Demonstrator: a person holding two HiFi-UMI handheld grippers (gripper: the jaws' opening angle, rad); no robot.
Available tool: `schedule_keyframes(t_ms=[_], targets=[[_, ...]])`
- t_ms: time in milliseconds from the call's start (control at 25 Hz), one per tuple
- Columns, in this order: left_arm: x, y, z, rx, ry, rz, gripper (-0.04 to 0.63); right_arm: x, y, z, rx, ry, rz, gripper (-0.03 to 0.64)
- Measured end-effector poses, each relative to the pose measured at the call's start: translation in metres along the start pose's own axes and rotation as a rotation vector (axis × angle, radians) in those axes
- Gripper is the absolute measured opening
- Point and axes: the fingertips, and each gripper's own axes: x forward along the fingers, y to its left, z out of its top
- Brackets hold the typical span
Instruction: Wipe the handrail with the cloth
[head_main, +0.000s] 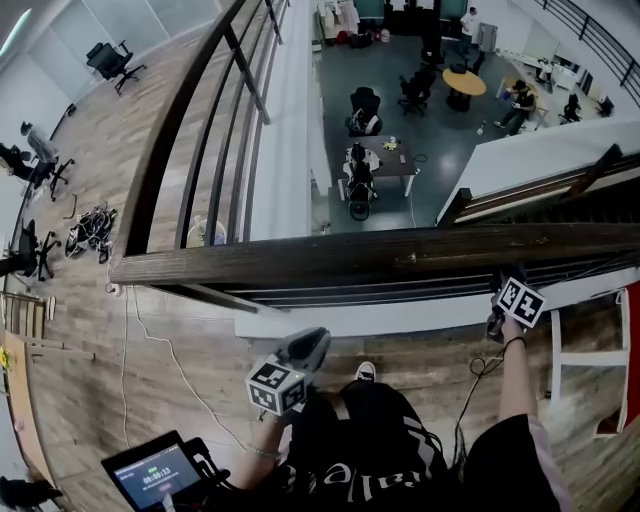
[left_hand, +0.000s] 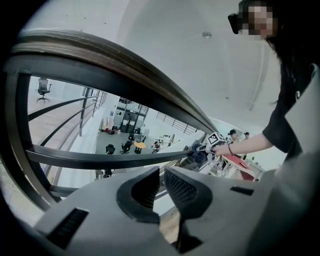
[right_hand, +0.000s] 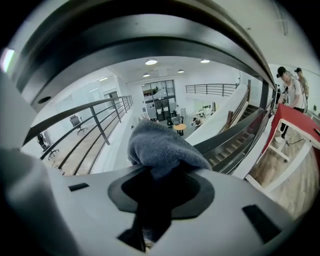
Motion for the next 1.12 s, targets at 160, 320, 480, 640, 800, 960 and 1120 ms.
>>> schedule_keyframes(t_ms=[160, 320, 480, 640, 800, 960, 1120], targets=[[-0.018, 0.001, -0.004, -0.005, -0.026, 0.011, 0.031, -0.020, 0.030, -0.035, 0.022, 0.025, 0.049, 0.103], [-0.048, 0.002, -0.014, 0.001, -0.021, 0.012, 0.031, -0.052, 0.075, -0.078, -0.019, 0.080, 0.092, 0.103], [-0.090, 0.030, -0.016, -0.009, -0.010, 0.017, 0.031, -0.073, 0.158, -0.126, -0.059, 0.132, 0.147, 0.103], [-0.121, 0.054, -0.031, -0.001, -0.009, 0.002, 0.031, -0.087, 0.232, -0.170, -0.108, 0.177, 0.206, 0.103], [-0.165, 0.113, -0.044, -0.014, -0.020, 0.005, 0.031, -0.095, 0.335, -0.212, -0.146, 0.208, 0.260, 0.103], [-0.181, 0.116, -0.054, -0.033, -0.035, 0.017, 0.031, -0.110, 0.379, -0.228, -0.202, 0.227, 0.327, 0.103], [-0.203, 0.146, -0.076, -0.043, -0.029, 0.018, 0.031, -0.113, 0.443, -0.252, -0.287, 0.250, 0.386, 0.103]])
